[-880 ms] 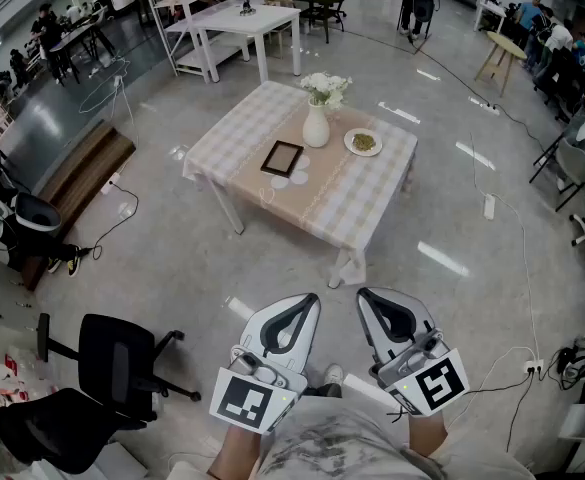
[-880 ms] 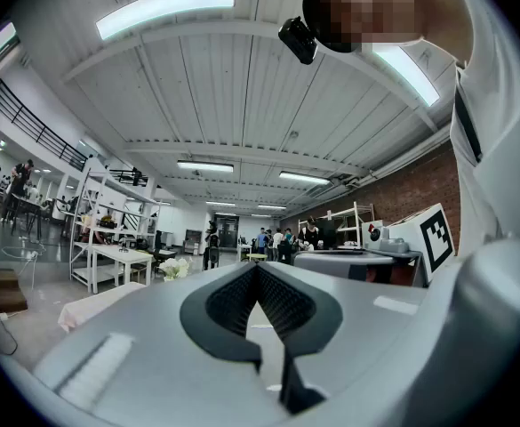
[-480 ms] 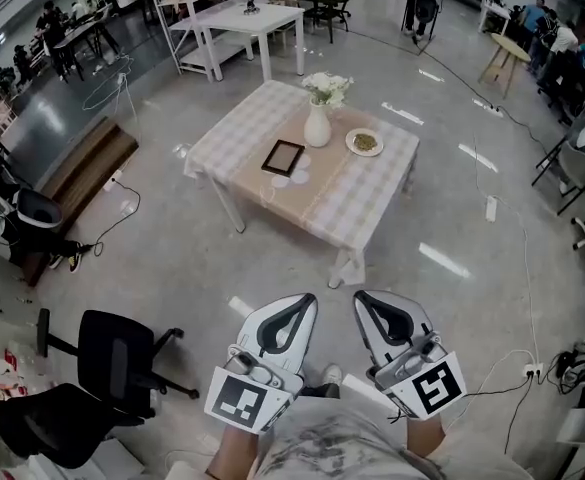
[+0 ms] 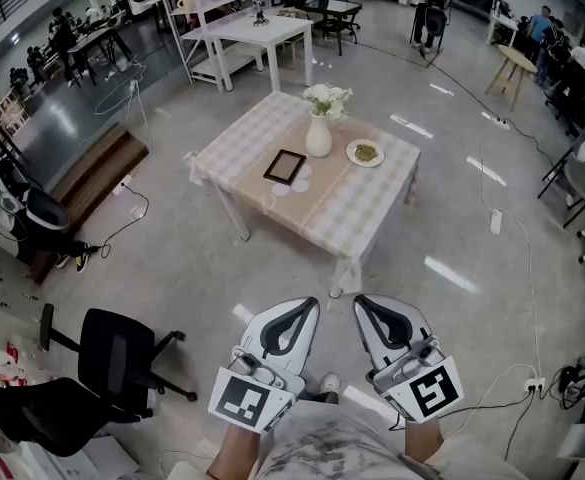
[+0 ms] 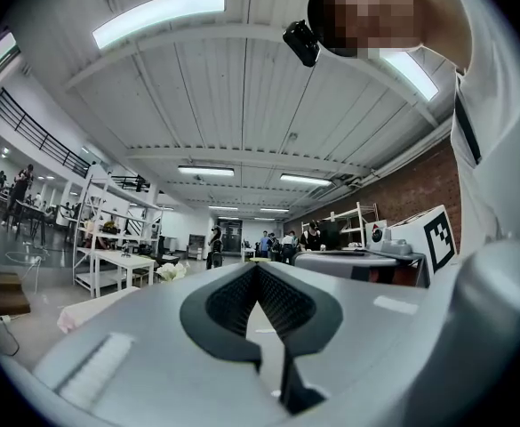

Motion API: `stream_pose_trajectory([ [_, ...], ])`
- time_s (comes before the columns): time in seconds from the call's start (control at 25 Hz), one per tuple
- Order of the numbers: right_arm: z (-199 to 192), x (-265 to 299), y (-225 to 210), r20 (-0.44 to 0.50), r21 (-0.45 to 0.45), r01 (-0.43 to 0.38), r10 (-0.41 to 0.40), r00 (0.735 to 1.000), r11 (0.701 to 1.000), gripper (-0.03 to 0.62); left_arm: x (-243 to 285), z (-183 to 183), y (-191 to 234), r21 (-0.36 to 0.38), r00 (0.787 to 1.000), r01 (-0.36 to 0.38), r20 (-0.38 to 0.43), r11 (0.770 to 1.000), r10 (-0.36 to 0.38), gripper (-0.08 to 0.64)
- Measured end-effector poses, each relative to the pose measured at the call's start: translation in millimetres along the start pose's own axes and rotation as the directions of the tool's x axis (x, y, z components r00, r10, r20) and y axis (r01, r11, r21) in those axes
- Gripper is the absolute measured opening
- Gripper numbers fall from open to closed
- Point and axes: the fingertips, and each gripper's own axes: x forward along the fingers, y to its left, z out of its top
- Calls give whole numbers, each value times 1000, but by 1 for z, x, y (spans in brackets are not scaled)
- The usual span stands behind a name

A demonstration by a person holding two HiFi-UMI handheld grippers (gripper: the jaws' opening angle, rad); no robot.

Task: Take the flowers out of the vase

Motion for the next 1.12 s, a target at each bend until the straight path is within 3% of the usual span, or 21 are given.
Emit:
stream_pose_trajectory([
  [0.4,-4,15,-15,-19,-2,-39,39,999,999,16,12,9,19,11,999,-48,27,999,48,9],
  [1.12,-30,118,-66,-56,-12,15,-16,998,1000,15,75,-11,115,-23,1000,6,-15,1000,-6,9],
])
